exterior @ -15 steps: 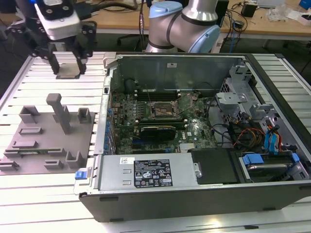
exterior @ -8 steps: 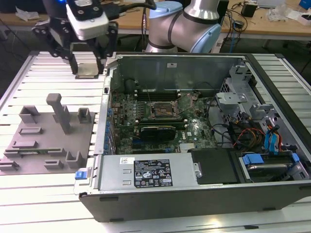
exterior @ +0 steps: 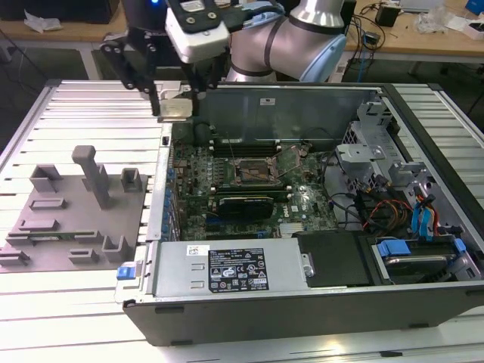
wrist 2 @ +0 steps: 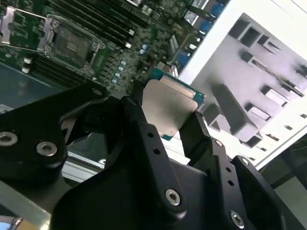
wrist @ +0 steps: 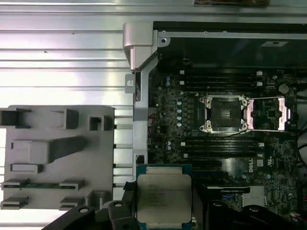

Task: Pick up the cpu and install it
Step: 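Pick up the cpu and move it towards the insertion slot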

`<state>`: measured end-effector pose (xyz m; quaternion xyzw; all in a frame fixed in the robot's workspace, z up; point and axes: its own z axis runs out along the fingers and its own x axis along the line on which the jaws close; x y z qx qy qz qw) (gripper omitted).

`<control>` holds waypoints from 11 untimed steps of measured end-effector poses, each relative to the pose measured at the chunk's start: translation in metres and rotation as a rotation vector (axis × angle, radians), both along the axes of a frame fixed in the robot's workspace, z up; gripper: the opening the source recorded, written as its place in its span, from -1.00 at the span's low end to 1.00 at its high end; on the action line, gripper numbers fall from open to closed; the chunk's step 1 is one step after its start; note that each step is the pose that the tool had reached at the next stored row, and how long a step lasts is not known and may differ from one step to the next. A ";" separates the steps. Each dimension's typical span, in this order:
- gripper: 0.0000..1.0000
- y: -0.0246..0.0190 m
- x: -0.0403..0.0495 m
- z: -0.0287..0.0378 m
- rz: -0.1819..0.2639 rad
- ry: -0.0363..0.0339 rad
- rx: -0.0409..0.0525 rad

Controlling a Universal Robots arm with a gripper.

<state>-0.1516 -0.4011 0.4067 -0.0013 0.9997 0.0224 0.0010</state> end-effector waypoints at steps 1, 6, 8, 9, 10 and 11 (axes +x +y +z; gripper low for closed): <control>0.09 0.0000 0.0048 0.0000 0.000 0.0000 0.0001; 0.09 0.0000 0.0339 0.0000 0.000 0.0001 -0.0001; 0.09 0.0000 0.0416 0.0000 0.000 0.0000 -0.0001; 0.09 0.0000 0.0462 0.0000 0.000 0.0000 0.0000; 0.09 0.0000 0.0511 0.0000 0.000 0.0000 0.0001; 0.09 0.0000 0.0546 0.0000 0.000 -0.0001 0.0000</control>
